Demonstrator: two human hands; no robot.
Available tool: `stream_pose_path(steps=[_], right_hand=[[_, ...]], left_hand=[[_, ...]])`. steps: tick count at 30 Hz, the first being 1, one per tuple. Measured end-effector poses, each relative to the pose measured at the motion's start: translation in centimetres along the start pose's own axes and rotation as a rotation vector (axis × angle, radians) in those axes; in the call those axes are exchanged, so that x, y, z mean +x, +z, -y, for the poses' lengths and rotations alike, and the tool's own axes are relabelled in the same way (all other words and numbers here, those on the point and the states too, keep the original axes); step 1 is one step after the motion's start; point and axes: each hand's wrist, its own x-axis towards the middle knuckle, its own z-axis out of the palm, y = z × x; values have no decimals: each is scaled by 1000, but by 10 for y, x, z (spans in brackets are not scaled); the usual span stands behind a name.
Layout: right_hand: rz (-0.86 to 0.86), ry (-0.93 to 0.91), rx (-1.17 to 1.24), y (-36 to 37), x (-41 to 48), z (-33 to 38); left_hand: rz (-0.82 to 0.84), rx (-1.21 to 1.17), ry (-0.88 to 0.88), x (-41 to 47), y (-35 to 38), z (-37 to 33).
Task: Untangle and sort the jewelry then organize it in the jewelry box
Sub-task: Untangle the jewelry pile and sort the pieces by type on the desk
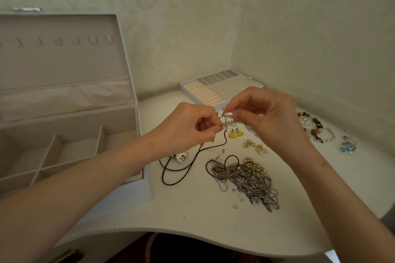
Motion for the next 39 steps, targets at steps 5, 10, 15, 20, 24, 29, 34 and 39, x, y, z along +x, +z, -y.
stream_pose_path(steps=[5, 10, 15, 20, 24, 29, 34, 39], right_hand=[[7, -12, 26, 2, -1, 0], [-2, -2, 53, 1, -1, 0], [-18, 19, 63, -4, -2, -1], [-23, 22, 67, -7, -4, -1], [-36, 25, 79, -7, -4, -1], [-53, 32, 86, -8, -4, -5], [-63, 51, 107, -10, -5, -8], [-91, 52, 106, -11, -7, -13]], left_hand=[[7, 4, -5, 0, 0, -1], [4, 18, -12, 0, -1, 0], [0, 23, -22, 0, -1, 1], [-5, 20, -30, 0, -1, 2], [-1, 28, -23, 0, -1, 2], [-9, 57, 26, 0, -1, 4], [-15, 95, 74, 0, -1, 6], [-43, 107, 83, 0, -2, 7]])
